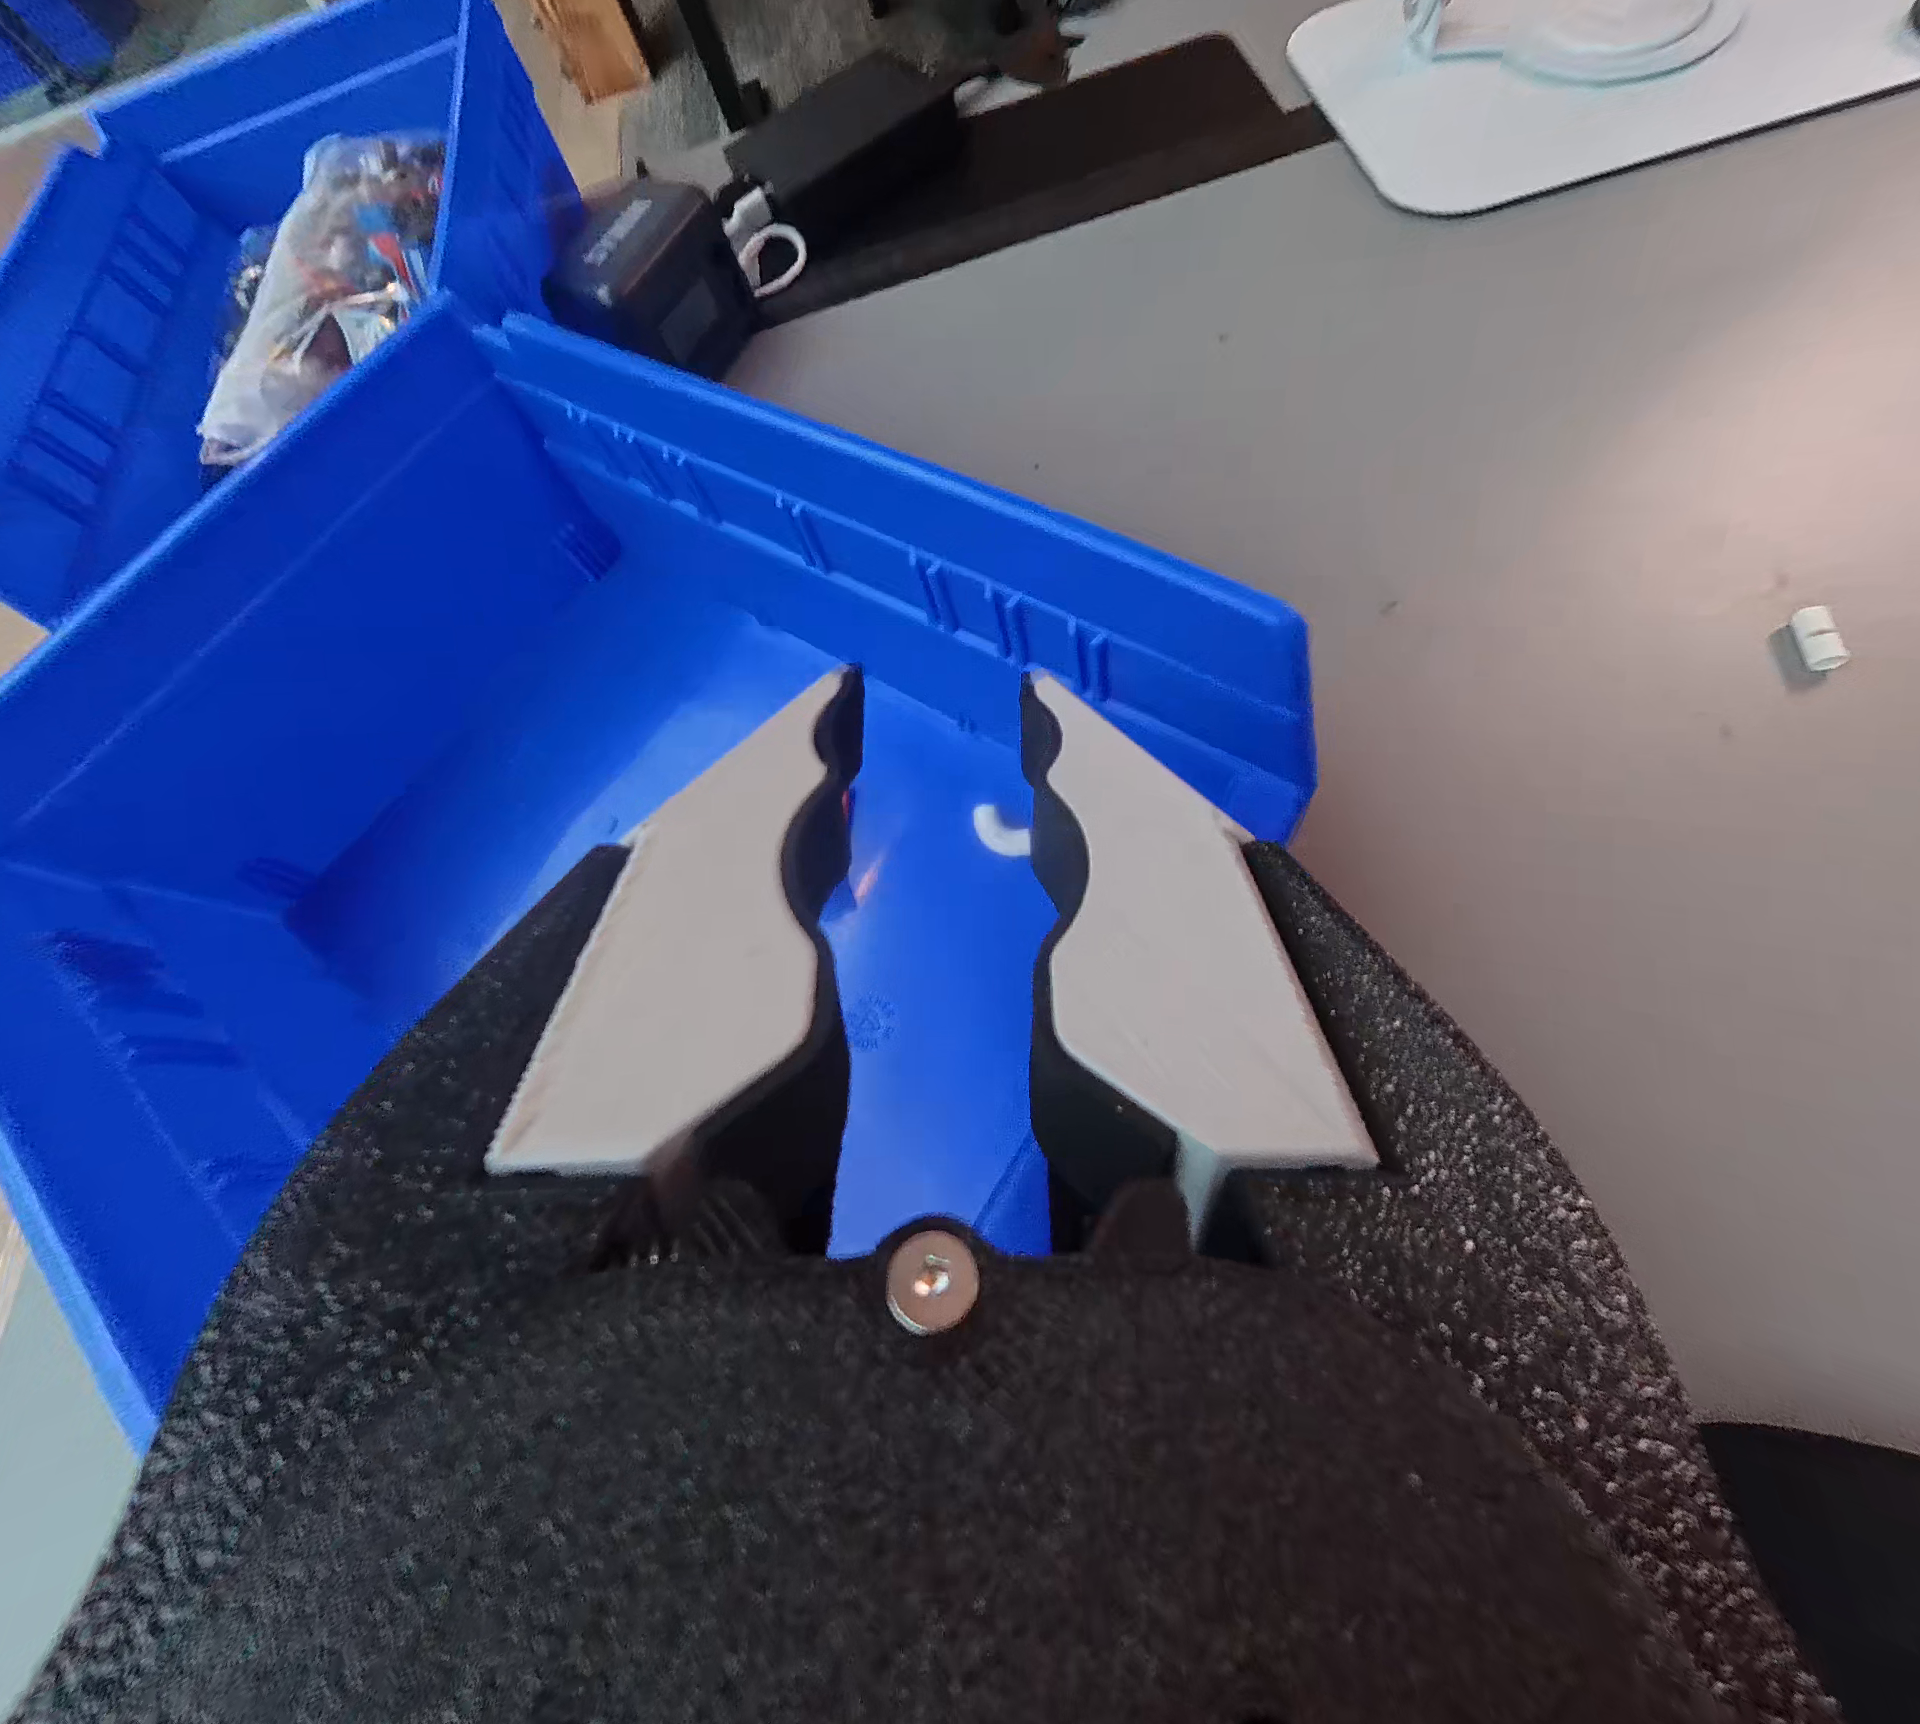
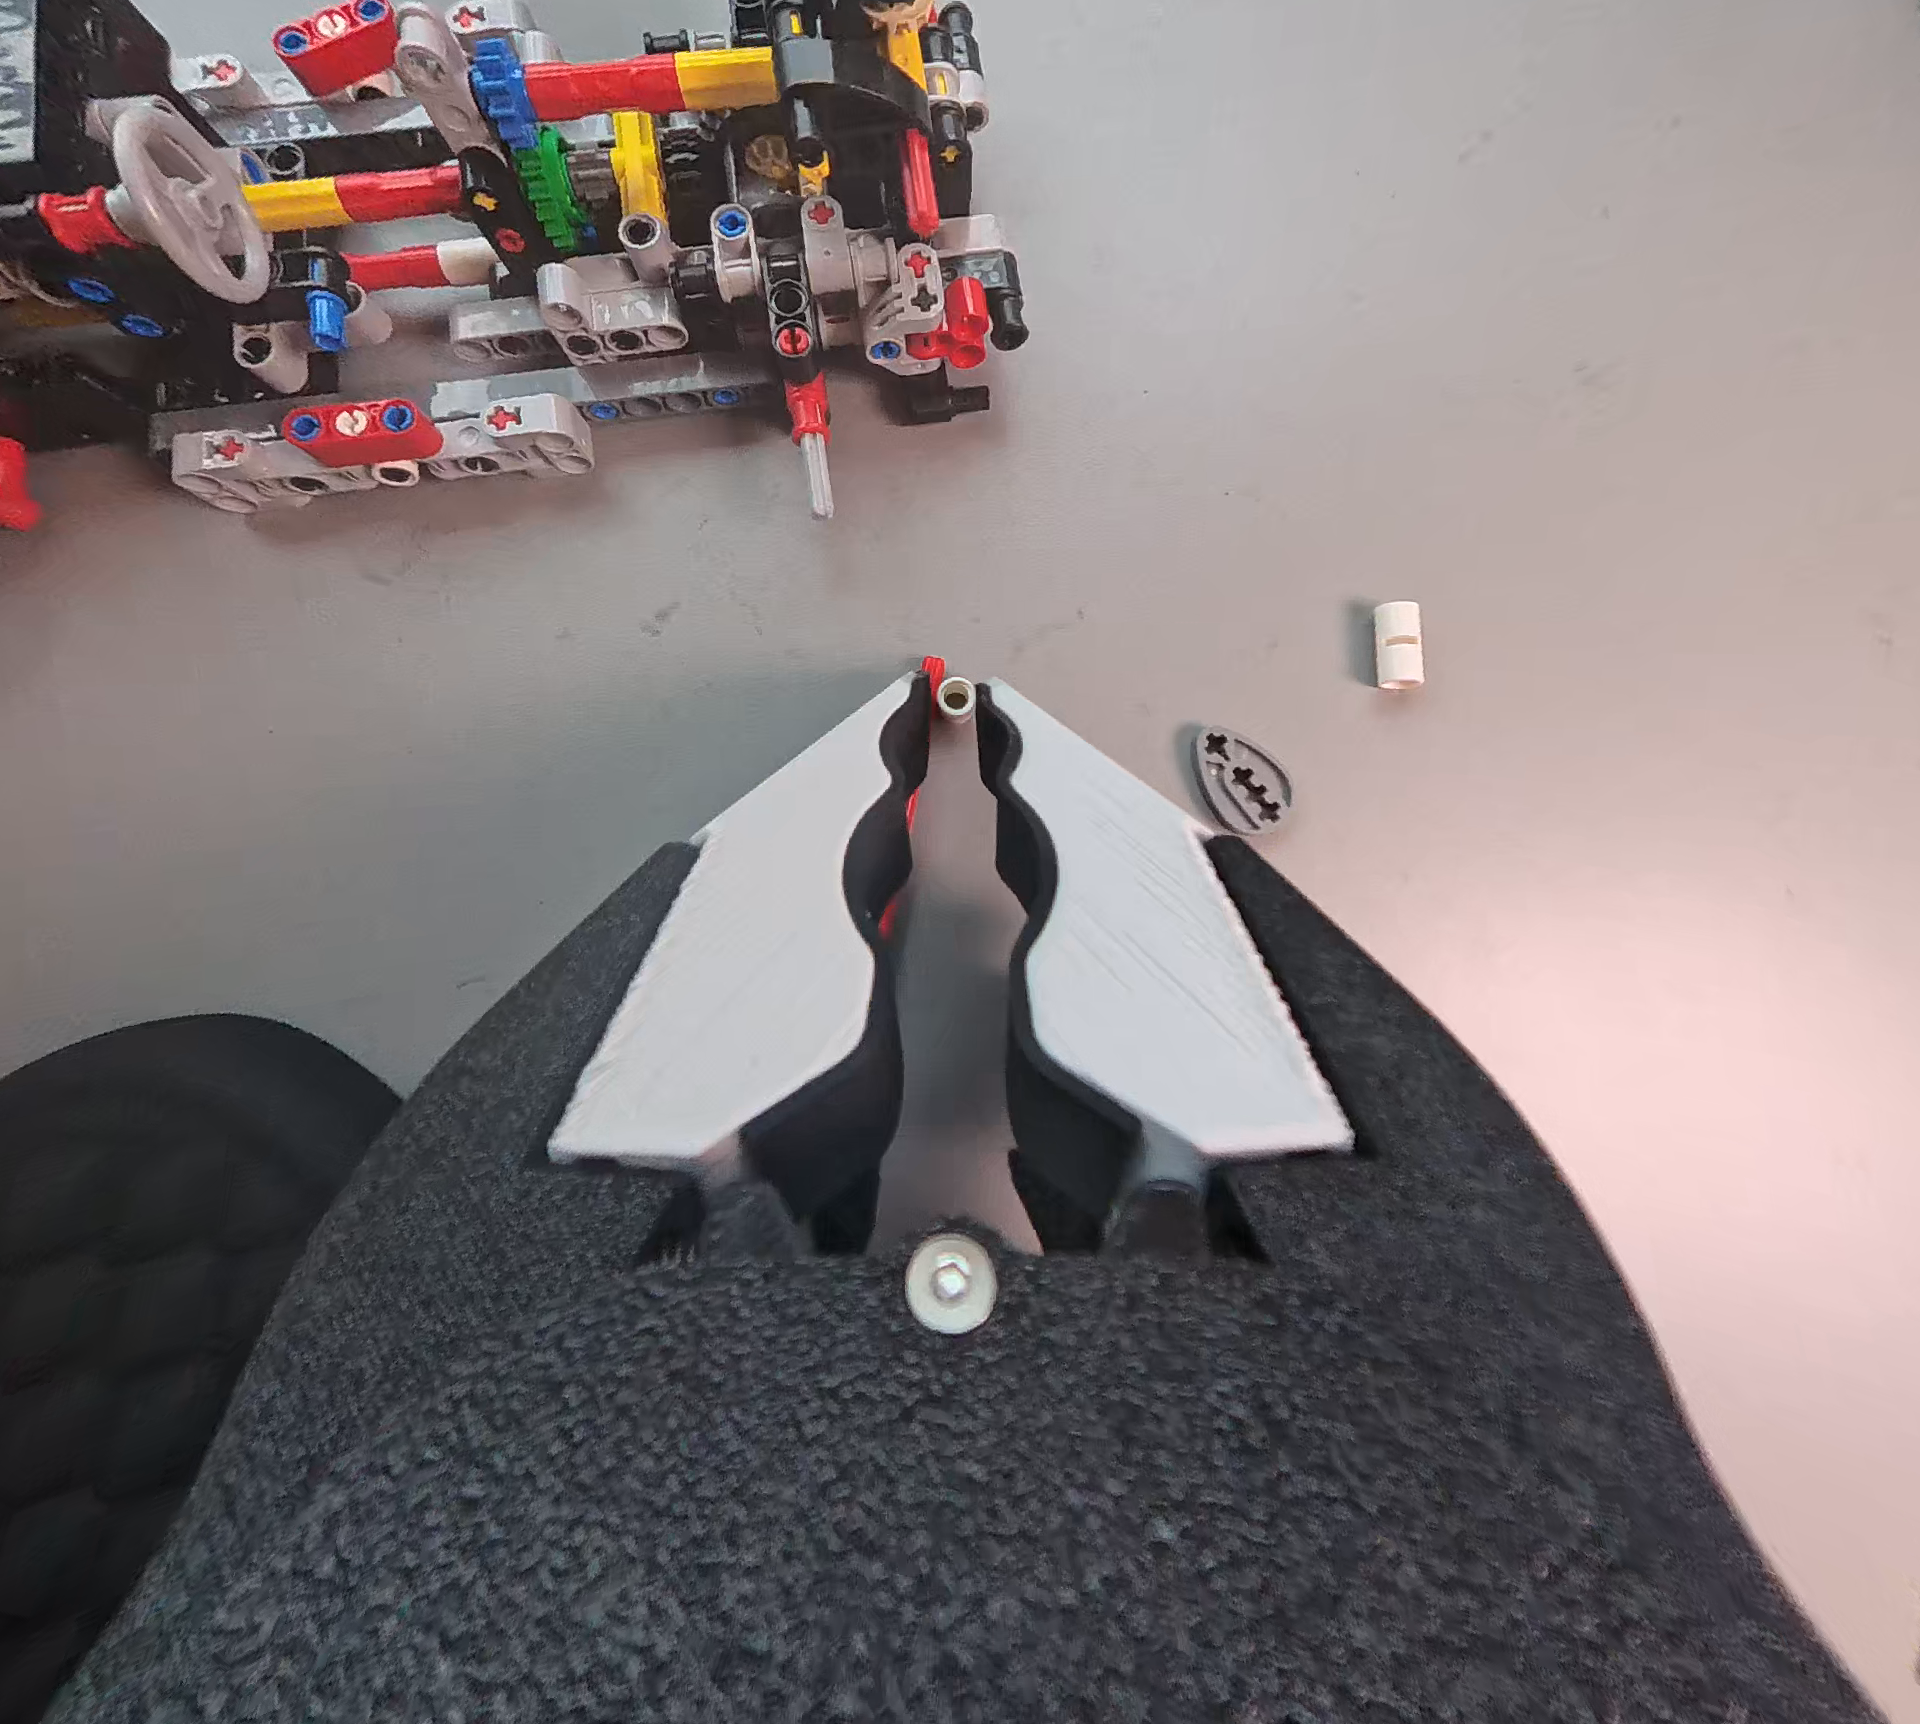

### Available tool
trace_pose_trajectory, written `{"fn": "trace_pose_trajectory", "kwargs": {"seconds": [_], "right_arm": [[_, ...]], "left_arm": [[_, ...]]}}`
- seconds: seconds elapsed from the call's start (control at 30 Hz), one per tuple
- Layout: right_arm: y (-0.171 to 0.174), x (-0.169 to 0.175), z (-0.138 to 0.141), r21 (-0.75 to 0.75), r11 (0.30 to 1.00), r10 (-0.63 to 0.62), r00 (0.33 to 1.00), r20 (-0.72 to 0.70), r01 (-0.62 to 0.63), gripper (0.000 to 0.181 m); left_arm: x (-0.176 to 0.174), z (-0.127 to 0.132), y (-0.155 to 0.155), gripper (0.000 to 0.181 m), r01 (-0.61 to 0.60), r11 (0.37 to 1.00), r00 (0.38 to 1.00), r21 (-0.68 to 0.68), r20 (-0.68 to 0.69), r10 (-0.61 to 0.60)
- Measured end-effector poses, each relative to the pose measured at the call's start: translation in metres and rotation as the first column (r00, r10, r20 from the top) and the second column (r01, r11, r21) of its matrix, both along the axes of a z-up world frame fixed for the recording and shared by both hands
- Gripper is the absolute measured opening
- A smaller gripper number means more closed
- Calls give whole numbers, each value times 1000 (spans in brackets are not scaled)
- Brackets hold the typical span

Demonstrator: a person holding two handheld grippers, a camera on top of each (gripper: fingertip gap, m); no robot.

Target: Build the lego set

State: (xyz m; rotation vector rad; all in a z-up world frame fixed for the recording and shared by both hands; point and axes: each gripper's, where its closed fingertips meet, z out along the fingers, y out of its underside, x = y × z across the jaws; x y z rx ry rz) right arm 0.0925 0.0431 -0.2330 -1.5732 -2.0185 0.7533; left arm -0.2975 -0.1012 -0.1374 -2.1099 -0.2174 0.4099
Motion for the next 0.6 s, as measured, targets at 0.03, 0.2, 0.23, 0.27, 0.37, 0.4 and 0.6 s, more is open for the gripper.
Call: {"fn": "trace_pose_trajectory", "kwargs": {"seconds": [0.03, 0.2, 0.23, 0.27, 0.37, 0.4, 0.6], "right_arm": [[0, 0, 0, -10, 1000, -1, 1000, -2, 1, 8], [-1, -5, 12, -143, 989, -34, 997, -72, 24, 7], [1, -8, 20, -174, 984, -51, 993, -106, 32, 7], [6, -11, 28, -192, 981, -72, 987, -143, 44, 7], [37, -27, 51, -207, 970, -175, 954, -243, 125, 7], [56, -34, 55, -174, 967, -228, 938, -260, 186, 7], [160, -80, 21, 76, 911, -397, 912, -104, 406, 7]], "left_arm": [[6, 8, 3, 30, 22, 999, 1000, 33, -16, -21], [59, 40, 23, 30, 239, 958, 970, 158, -86, -228], [72, 42, 27, 29, 283, 944, 959, 173, -85, -272], [86, 43, 31, 29, 325, 927, 946, 188, -73, -316], [129, 35, 44, 28, 448, 868, 889, 214, -9, -457], [142, 27, 49, 28, 477, 853, 870, 212, 22, -492], [177, -44, 73, 30, 493, 870, 841, 32, 238, -485]]}}
